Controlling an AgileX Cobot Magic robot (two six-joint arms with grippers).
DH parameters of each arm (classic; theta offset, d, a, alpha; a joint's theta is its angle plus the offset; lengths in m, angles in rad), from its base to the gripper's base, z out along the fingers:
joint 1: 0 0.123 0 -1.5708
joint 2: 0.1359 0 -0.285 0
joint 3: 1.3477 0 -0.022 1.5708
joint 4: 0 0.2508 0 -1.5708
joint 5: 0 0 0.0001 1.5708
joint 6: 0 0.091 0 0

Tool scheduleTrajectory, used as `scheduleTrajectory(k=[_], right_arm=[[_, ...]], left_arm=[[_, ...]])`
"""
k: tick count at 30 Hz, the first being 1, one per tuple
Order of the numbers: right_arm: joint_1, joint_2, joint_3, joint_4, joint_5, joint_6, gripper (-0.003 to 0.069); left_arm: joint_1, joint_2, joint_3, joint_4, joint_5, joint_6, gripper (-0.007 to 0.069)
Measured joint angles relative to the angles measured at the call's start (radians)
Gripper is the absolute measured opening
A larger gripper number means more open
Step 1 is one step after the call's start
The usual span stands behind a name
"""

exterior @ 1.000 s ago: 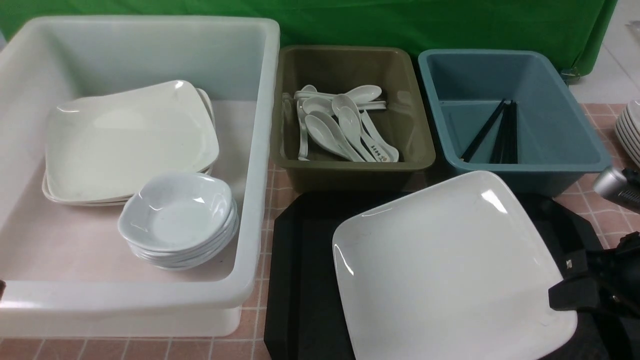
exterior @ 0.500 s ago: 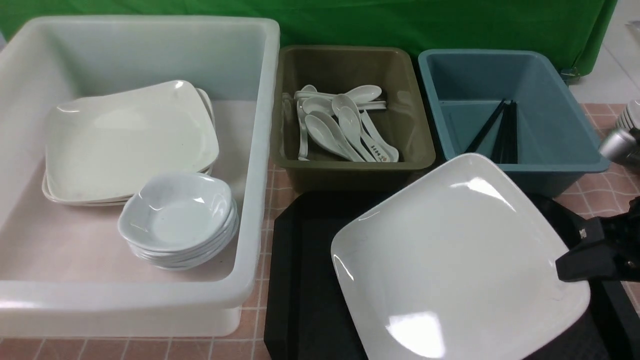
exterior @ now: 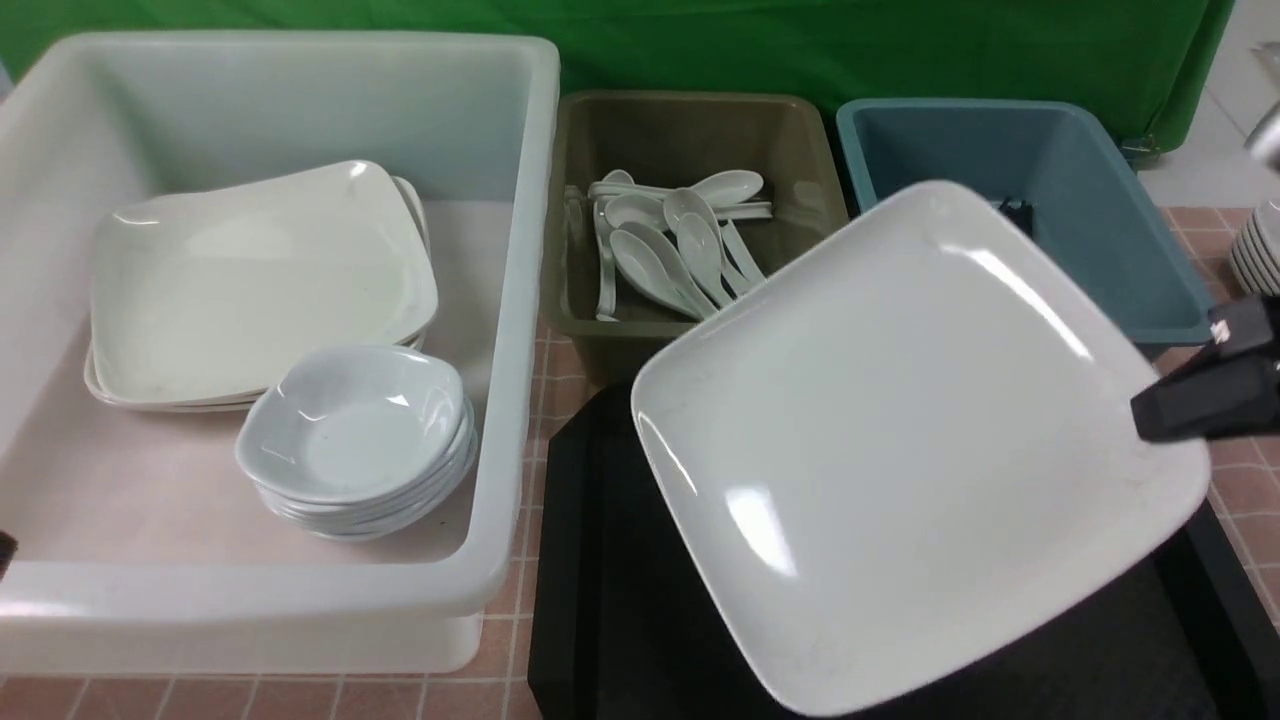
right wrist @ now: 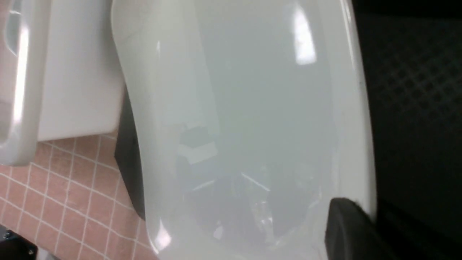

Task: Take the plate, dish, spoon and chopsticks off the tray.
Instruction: Use the right arm to put the plate into the large storage box on the left

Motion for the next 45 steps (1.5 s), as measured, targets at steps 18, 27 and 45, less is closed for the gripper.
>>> scheduleTrajectory(k=[18, 27, 45], right_arm=[[0.255, 0.108, -0.233, 0.513, -0.171, -0.007, 0.0076], [0.528, 0.435, -0.507, 0.519, -0.369, 0.032, 0.0076], [0.701, 1.136, -1.153, 0.527, -0.620, 0.183, 0.0076]], left_arm=[[0.000, 0.000, 0.000, 0.000, 0.065, 0.001, 0.0021], [0.000, 0.000, 0.000, -0.038, 0.183, 0.001, 0.0021], [0.000, 0.000, 0.000, -0.086, 0.297, 0.053, 0.0021]])
